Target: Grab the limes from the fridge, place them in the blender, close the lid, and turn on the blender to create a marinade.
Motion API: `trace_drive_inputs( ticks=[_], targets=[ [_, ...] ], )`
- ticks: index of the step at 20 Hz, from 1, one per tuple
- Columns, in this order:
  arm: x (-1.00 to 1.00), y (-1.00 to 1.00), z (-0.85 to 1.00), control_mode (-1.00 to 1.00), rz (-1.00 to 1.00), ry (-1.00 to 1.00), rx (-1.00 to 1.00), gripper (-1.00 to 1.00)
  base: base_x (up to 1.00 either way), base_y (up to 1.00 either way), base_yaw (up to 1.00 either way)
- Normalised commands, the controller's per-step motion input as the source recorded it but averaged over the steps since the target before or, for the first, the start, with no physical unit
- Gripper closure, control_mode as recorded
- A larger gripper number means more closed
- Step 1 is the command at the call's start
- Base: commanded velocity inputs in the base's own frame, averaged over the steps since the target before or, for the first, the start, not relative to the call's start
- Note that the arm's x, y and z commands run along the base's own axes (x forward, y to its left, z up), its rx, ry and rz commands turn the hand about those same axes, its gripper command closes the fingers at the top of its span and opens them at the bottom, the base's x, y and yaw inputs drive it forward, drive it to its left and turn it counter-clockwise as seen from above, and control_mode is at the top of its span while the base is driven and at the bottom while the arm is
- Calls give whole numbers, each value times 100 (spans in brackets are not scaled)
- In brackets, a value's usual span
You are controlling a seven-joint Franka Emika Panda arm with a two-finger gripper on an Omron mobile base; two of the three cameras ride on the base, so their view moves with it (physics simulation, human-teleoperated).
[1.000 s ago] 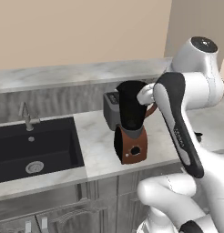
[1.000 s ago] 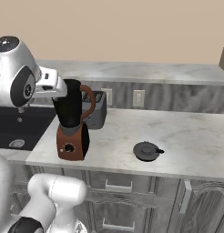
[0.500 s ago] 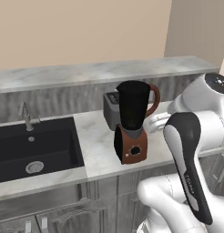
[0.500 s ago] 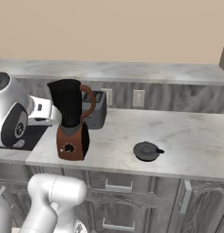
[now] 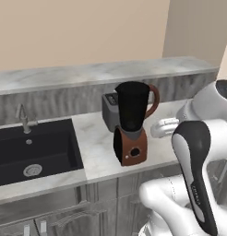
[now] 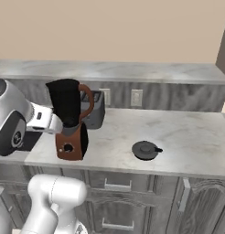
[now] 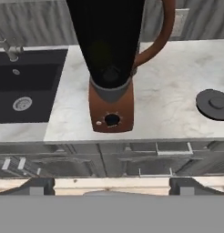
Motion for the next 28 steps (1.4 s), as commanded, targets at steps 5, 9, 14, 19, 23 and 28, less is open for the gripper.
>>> trace_drive_inputs(
  ticks=[5,9,14,19,23,28],
  targets=[
    [0,0,0,100,0,0,0,-100,-58,-12,-61],
    [0,0,0,100,0,0,0,-100,-46,-9,-79],
    [0,0,0,100,0,0,0,-100,-19,-11,-85],
    [0,0,0,100,0,0,0,-100,-5,-1,-96],
    [0,0,0,100,0,0,0,-100,0,0,-100],
    [0,0,0,100,0,0,0,-100,0,0,-100]
  ],
)
